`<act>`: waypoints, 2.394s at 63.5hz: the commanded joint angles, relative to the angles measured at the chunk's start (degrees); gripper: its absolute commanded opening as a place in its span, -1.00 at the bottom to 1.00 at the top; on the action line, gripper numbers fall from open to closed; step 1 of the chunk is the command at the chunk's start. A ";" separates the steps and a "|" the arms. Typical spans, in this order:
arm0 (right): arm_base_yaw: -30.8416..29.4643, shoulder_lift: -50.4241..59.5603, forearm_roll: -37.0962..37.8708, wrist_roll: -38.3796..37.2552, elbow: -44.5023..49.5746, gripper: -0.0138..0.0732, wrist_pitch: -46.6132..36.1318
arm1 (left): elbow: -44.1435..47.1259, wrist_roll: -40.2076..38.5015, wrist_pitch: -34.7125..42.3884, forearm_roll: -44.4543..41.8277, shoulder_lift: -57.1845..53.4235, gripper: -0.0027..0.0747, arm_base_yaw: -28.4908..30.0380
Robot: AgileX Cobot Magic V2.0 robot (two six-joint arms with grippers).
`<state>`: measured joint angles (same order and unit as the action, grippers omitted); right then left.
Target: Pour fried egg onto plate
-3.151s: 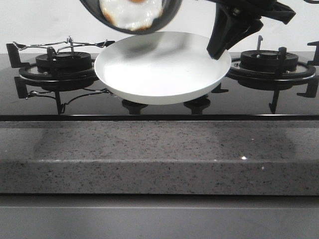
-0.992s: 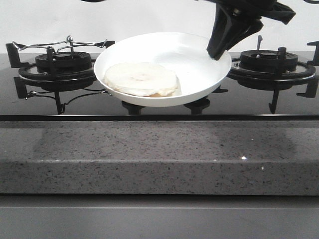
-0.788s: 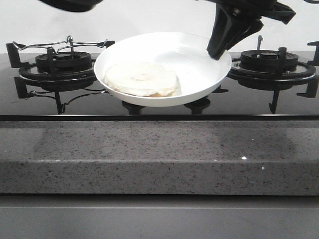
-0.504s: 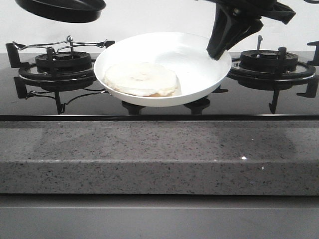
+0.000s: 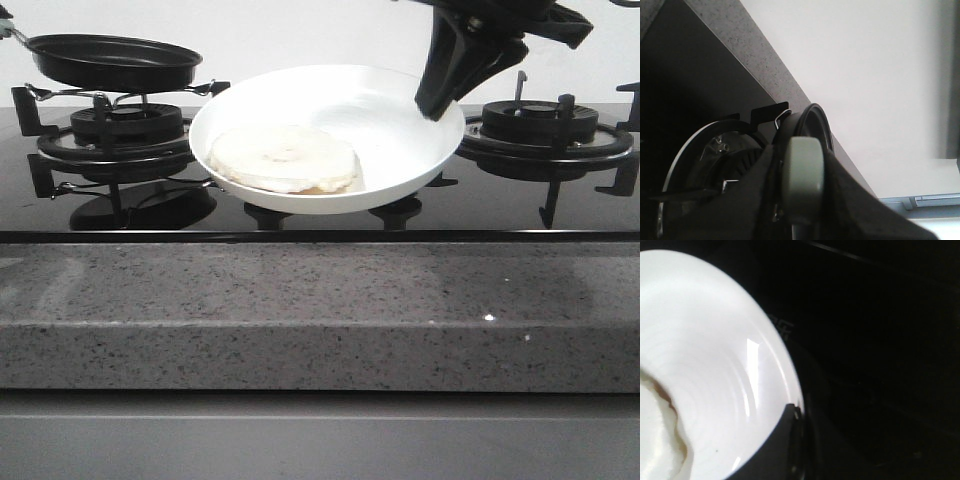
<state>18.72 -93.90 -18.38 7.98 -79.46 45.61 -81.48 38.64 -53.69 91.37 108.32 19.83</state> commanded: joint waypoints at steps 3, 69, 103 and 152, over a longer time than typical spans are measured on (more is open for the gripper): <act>0.00 2.95 -1.06 0.22 -1.51 -0.84 -2.72 | -1.83 -0.57 -1.21 2.73 -2.65 -0.98 0.67; 0.00 2.95 -1.06 0.22 -1.51 -0.84 -2.67 | -15.88 -14.90 -6.86 -39.05 -9.65 0.45 4.40; 0.00 2.95 -1.06 0.22 -1.51 -0.84 -2.67 | -5.99 -28.95 -3.17 -77.83 -37.22 0.45 -21.64; -1.55 1.41 -2.31 -0.95 -11.29 -0.84 1.26 | 28.25 -29.07 3.90 -77.96 -69.42 0.45 -30.77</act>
<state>18.43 -94.12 -18.38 7.68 -84.90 48.10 -51.93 10.26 -54.21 12.69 39.26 -10.57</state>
